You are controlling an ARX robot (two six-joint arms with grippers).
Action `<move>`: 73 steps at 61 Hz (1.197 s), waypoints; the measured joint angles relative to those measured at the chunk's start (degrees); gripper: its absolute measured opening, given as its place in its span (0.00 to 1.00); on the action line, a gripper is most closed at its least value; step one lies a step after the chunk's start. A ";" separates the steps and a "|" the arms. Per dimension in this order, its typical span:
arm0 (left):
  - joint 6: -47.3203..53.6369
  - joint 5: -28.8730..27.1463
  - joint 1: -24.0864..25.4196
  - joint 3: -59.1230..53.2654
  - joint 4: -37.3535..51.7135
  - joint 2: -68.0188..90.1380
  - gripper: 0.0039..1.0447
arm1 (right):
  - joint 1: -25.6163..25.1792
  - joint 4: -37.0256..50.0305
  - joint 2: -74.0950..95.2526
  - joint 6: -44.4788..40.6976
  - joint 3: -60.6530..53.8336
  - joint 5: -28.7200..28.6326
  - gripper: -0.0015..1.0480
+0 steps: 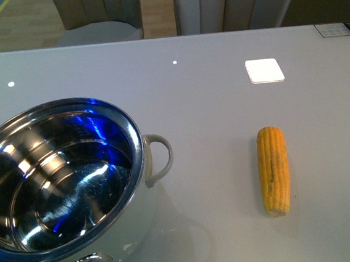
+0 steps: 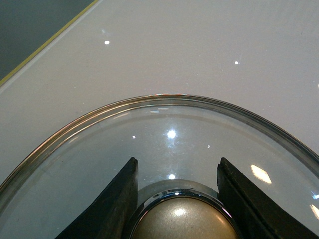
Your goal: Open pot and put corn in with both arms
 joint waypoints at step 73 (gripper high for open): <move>-13.57 6.73 3.50 -25.81 -12.28 -50.90 0.94 | 0.00 0.00 0.00 -0.02 0.00 0.00 0.92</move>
